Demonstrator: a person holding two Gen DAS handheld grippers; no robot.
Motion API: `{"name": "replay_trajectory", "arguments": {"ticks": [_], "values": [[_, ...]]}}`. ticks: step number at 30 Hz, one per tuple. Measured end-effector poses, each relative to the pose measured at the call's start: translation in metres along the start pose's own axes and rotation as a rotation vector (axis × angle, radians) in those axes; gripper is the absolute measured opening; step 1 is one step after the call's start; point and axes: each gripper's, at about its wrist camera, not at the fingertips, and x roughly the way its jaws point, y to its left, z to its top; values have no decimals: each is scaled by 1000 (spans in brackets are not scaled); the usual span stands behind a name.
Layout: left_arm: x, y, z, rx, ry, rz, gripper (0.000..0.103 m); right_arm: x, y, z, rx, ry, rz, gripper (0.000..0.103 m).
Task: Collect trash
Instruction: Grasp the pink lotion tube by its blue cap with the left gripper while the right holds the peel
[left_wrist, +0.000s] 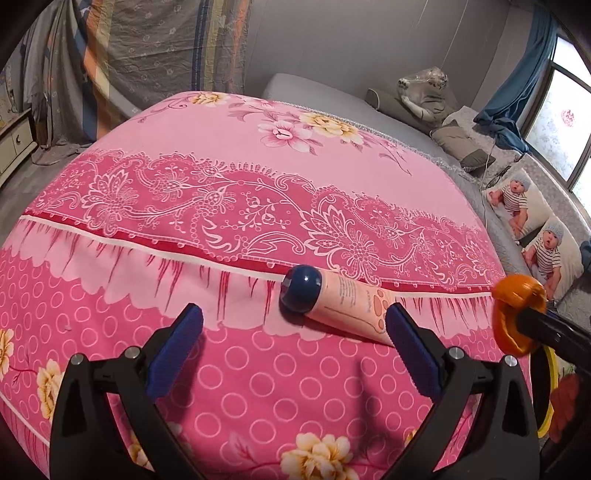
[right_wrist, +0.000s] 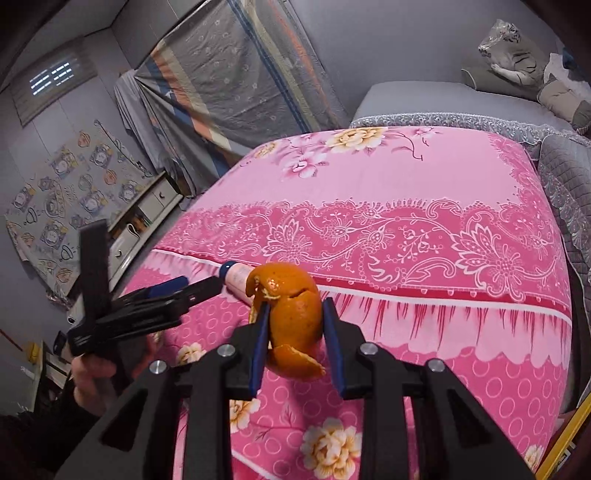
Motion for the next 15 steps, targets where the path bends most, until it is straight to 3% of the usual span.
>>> {"name": "replay_trajectory", "arguments": {"ticks": [8, 13, 15], "values": [[8, -5, 15, 107, -28, -103, 94, -17, -9, -6, 25, -30, 26, 27], [11, -6, 31, 261, -12, -345, 94, -23, -12, -7, 35, -38, 29, 27], [12, -7, 34, 343, -5, -363, 95, -24, -13, -8, 37, -38, 30, 27]]}}
